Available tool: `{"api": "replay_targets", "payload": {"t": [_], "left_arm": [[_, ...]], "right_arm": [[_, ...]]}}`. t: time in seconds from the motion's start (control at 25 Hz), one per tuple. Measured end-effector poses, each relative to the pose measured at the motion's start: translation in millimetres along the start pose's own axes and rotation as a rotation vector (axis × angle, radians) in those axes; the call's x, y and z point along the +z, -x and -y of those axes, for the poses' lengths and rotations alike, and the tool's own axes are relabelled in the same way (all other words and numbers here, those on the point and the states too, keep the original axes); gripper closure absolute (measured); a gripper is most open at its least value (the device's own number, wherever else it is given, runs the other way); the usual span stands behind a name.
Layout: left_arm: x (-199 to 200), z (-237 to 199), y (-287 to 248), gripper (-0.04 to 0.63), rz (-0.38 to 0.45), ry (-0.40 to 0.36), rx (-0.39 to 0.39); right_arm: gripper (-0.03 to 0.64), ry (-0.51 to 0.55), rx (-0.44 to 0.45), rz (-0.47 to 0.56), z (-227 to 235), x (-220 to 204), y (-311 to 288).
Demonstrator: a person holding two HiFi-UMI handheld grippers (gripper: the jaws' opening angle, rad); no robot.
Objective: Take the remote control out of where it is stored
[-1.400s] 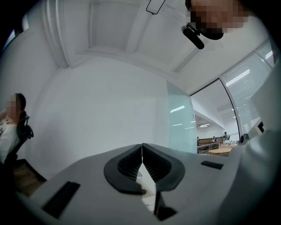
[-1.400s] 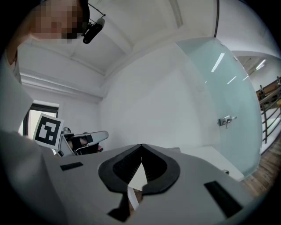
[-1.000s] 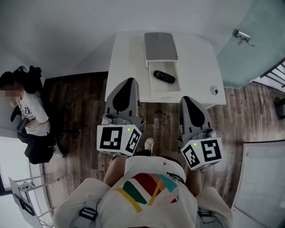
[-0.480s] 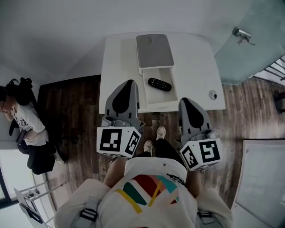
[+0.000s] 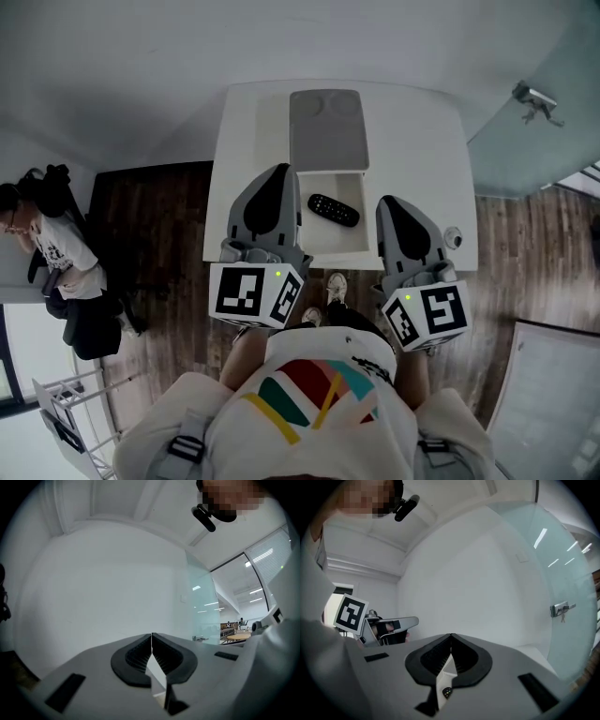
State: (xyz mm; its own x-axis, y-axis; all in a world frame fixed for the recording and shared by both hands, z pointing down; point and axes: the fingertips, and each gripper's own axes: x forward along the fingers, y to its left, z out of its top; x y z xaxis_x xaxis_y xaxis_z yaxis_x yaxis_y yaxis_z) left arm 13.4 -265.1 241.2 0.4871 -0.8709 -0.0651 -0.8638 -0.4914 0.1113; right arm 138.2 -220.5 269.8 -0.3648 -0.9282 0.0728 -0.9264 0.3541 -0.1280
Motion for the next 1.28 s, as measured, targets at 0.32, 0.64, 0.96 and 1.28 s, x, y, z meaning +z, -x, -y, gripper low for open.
{"api": "replay_targets", "payload": {"t": [0.32,0.64,0.96,1.28], "left_arm": [[-3,10,-36,0.588,-0.026,-0.036,0.021],[-3,3,-43,0.588,-0.036,-0.049,0.033],[-8,-17,-49,0.588,-0.041,0.0,0.047],[-39,-48,-47,0.588,-0.105,0.037,0.109]], "right_arm": [[0.617,-0.044,0.073,-0.013,29,-2,-21],[0.617,-0.025,0.192,-0.026,12,-7,-40],[0.617,-0.041,0.228,-0.059,8,-10,-58],[0.38,-0.005,0.269,-0.093,-3,-30,-80]]}}
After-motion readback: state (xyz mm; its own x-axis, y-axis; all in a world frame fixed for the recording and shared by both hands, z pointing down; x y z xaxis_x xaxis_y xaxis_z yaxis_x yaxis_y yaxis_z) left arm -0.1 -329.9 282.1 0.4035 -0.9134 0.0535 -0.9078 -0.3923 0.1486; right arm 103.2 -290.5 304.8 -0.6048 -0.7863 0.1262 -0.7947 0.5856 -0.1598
